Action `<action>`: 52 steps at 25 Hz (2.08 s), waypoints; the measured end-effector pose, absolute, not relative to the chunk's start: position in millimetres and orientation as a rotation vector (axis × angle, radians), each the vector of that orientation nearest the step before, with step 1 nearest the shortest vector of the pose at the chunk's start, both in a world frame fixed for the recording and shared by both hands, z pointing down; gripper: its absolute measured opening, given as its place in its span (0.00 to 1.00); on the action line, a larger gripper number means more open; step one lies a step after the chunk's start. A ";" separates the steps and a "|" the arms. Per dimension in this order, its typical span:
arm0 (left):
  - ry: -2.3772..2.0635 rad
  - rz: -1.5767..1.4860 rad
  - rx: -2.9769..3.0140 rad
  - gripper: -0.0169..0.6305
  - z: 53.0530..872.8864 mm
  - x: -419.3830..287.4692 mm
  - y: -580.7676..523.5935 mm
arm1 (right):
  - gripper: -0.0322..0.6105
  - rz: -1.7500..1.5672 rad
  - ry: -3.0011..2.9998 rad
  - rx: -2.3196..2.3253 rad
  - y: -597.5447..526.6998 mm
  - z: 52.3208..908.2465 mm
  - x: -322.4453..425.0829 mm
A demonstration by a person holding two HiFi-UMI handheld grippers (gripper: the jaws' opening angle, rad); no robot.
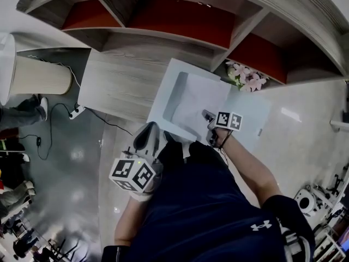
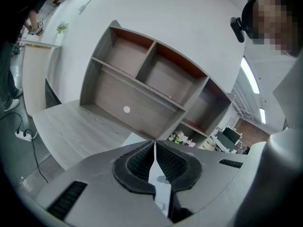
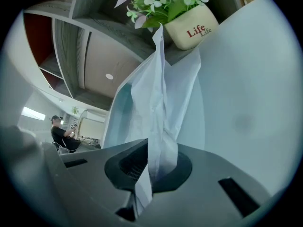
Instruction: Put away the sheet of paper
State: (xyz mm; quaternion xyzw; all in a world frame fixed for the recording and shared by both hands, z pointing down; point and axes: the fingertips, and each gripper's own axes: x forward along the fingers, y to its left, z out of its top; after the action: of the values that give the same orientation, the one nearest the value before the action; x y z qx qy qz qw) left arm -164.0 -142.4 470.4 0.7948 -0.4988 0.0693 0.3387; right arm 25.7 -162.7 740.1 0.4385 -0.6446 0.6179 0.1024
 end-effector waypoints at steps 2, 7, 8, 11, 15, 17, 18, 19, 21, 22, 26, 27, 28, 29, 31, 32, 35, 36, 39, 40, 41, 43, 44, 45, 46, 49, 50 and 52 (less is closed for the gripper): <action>-1.304 0.176 2.065 0.07 470.8 -171.5 -143.4 | 0.07 1.819 -1.904 1.281 -165.6 741.2 18.3; -1.309 0.172 2.054 0.07 472.6 -187.4 -147.1 | 0.07 1.788 -1.925 1.249 -179.0 743.3 -2.2; -1.311 0.170 2.049 0.07 473.6 -190.2 -147.1 | 0.07 1.782 -1.926 1.239 -180.8 744.2 -6.6; -1.309 0.168 2.031 0.07 477.4 -197.1 -146.0 | 0.07 1.767 -1.923 1.213 -183.7 745.6 -17.2; -1.320 0.159 2.020 0.07 477.8 -209.5 -150.0 | 0.07 1.736 -1.951 1.178 -197.0 742.3 -37.2; -1.326 0.157 2.015 0.07 478.3 -214.8 -150.5 | 0.07 1.726 -1.968 1.154 -201.6 740.3 -49.3; -1.328 0.157 2.011 0.07 478.7 -216.8 -150.2 | 0.07 1.723 -1.971 1.143 -202.2 740.1 -54.7; -1.329 0.157 2.008 0.07 479.0 -218.4 -150.2 | 0.07 1.720 -1.969 1.134 -202.4 740.4 -58.9; -1.331 0.154 2.004 0.07 479.3 -220.6 -151.3 | 0.07 1.706 -1.958 1.127 -203.2 742.4 -63.2; -1.331 0.152 2.003 0.07 479.5 -221.6 -152.2 | 0.07 1.696 -1.955 1.125 -203.9 743.4 -64.0; -1.332 0.143 1.993 0.07 481.1 -226.0 -153.5 | 0.07 1.651 -1.969 1.107 -208.5 744.0 -69.0; -1.332 0.140 1.989 0.07 481.6 -226.6 -153.5 | 0.07 1.643 -1.972 1.102 -209.7 744.0 -70.6; -1.331 0.139 1.987 0.07 481.9 -226.7 -153.5 | 0.07 1.642 -1.973 1.097 -210.2 744.1 -71.9; -1.331 0.139 1.985 0.07 482.0 -226.6 -153.5 | 0.07 1.644 -1.972 1.093 -210.2 744.3 -73.2; -1.330 0.139 1.982 0.07 481.8 -226.8 -152.9 | 0.07 1.646 -1.971 1.086 -209.7 744.2 -75.9; -1.329 0.138 1.980 0.07 481.8 -226.9 -152.4 | 0.07 1.641 -1.972 1.083 -209.7 744.0 -76.7; -1.329 0.134 1.977 0.07 482.4 -229.8 -151.3 | 0.07 1.627 -1.975 1.074 -211.4 743.6 -81.2; -1.331 0.132 1.974 0.07 482.9 -232.0 -151.1 | 0.07 1.624 -1.976 1.071 -212.4 743.7 -83.7; -1.338 0.125 1.962 0.07 484.6 -237.3 -150.4 | 0.07 1.618 -1.978 1.066 -215.9 744.2 -90.2; -1.337 0.124 1.958 0.07 485.2 -237.9 -149.4 | 0.07 1.622 -1.973 1.066 -215.3 744.8 -91.2; -1.335 0.123 1.954 0.07 485.9 -238.2 -148.1 | 0.07 1.630 -1.967 1.068 -213.8 745.5 -91.6; -1.328 0.124 1.954 0.07 486.4 -238.3 -147.3 | 0.07 1.646 -1.960 1.074 -212.3 746.5 -92.0; -1.325 0.123 1.958 0.07 485.9 -238.3 -148.6 | 0.07 1.650 -1.963 1.077 -213.0 746.6 -92.3; -1.323 0.121 1.963 0.07 485.3 -238.2 -150.3 | 0.07 1.649 -1.968 1.077 -214.1 746.4 -92.7; -1.321 0.120 1.966 0.07 484.9 -237.8 -151.6 | 0.07 1.644 -1.975 1.077 -215.3 746.0 -92.8; -1.311 0.122 1.968 0.07 485.2 -236.2 -151.4 | 0.07 1.621 -1.984 1.073 -215.6 745.8 -92.1; -1.310 0.123 1.968 0.07 485.2 -235.8 -150.7 | 0.07 1.617 -1.984 1.072 -215.1 746.2 -91.8; -1.307 0.125 1.969 0.07 484.9 -235.1 -149.7 | 0.07 1.616 -1.981 1.071 -213.9 746.6 -90.7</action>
State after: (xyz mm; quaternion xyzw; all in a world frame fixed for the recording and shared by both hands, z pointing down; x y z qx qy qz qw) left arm -235.1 -149.7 484.9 0.7703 -0.5114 0.0487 0.3777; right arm -90.7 -213.9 746.6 0.3797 -0.7026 0.5729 0.1840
